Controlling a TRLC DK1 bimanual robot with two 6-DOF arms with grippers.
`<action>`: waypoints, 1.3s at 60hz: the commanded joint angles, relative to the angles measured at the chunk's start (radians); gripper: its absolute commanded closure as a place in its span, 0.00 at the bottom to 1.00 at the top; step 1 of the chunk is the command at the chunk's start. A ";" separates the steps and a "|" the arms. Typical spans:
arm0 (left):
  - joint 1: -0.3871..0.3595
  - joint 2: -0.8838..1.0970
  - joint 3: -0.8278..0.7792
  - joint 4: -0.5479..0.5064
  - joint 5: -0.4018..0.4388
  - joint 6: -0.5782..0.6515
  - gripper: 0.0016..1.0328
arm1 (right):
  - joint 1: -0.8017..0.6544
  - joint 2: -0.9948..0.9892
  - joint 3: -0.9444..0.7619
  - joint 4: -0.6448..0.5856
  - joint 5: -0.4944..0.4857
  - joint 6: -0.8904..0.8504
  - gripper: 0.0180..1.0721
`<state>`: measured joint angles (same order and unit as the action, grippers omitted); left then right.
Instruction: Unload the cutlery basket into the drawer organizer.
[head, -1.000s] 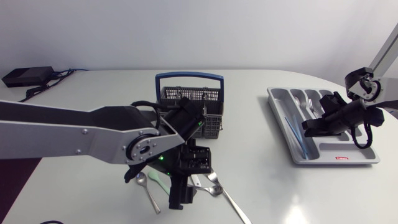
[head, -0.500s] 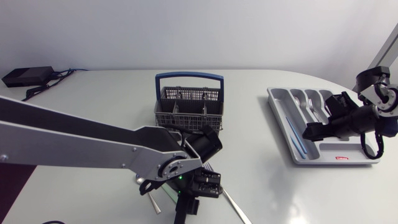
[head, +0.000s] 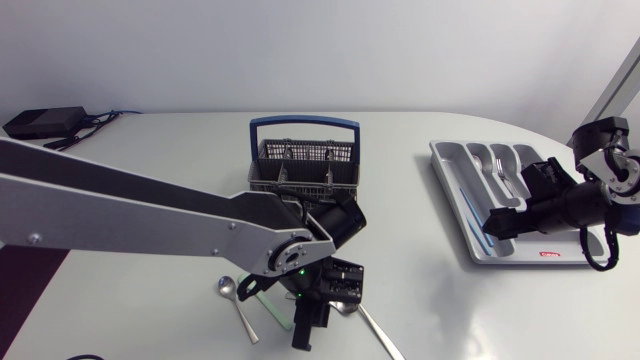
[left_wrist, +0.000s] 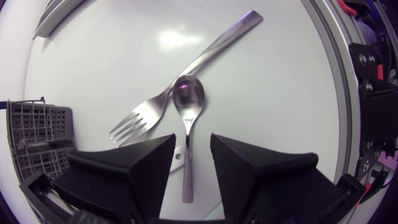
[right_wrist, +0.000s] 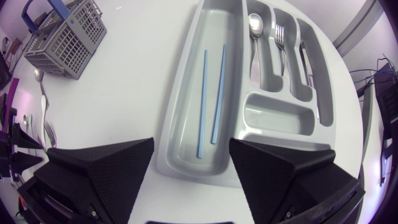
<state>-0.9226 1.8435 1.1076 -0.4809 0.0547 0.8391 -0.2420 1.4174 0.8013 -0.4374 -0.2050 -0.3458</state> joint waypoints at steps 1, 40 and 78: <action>0.008 0.048 0.021 -0.012 -0.021 0.022 0.59 | 0.012 -0.020 -0.027 0.006 -0.002 -0.025 0.17; 0.019 0.014 0.041 -0.053 -0.019 0.003 0.97 | 0.044 -0.098 -0.071 -0.001 -0.002 -0.013 0.17; 0.134 -0.185 0.282 0.077 0.139 -0.703 0.97 | 0.376 -0.434 -0.053 -0.061 -0.076 0.265 0.17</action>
<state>-0.7956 1.6810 1.3605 -0.4332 0.1799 0.2630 0.0959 1.0172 0.7506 -0.4973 -0.2691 -0.1486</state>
